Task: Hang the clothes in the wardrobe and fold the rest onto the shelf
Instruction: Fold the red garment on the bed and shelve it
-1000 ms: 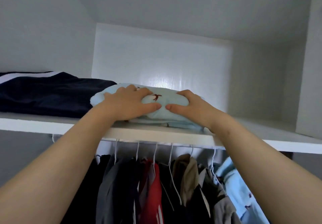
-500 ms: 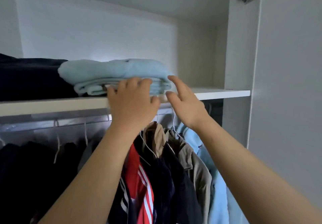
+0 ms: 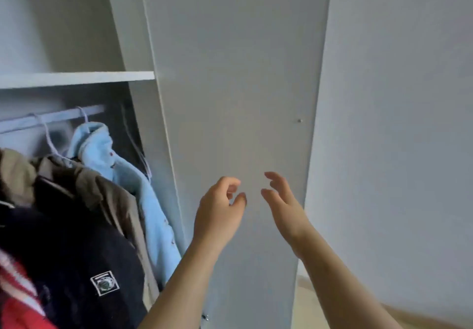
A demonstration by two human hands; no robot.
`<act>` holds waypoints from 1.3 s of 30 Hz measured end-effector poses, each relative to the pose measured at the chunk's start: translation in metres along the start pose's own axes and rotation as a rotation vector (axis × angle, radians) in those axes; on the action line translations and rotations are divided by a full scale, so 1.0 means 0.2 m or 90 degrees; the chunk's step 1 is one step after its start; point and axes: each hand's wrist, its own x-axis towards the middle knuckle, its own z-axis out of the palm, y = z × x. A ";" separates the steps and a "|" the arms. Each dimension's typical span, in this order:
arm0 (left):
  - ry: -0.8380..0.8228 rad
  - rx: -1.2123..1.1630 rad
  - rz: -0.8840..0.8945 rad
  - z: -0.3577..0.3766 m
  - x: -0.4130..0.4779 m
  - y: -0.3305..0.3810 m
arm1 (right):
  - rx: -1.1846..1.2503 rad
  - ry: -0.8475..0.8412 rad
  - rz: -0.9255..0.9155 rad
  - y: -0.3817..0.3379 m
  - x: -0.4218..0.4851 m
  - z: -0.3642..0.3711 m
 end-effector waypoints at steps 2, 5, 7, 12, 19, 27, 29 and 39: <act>-0.124 -0.048 -0.011 0.32 -0.14 0.12 | -0.015 0.094 0.097 0.19 -0.16 -0.30; -0.302 -0.144 -0.072 0.74 -0.40 0.32 | -0.021 0.203 0.203 0.40 -0.44 -0.73; -0.388 -0.203 -0.137 0.99 -0.59 0.48 | -0.038 0.270 0.262 0.52 -0.65 -1.02; -0.558 -0.283 -0.220 1.54 -1.09 0.86 | -0.055 0.429 0.392 0.74 -1.18 -1.65; -0.751 -0.264 -0.223 2.04 -1.66 1.28 | 0.010 0.597 0.513 0.93 -1.82 -2.17; -0.962 -0.241 -0.171 2.54 -2.16 1.69 | 0.057 0.799 0.595 1.10 -2.33 -2.63; -1.008 -0.232 -0.152 2.70 -2.27 1.80 | 0.055 0.843 0.602 1.16 -2.40 -2.80; -1.203 -0.199 -0.022 3.39 -2.76 2.48 | 0.091 1.088 0.593 1.29 -2.74 -3.58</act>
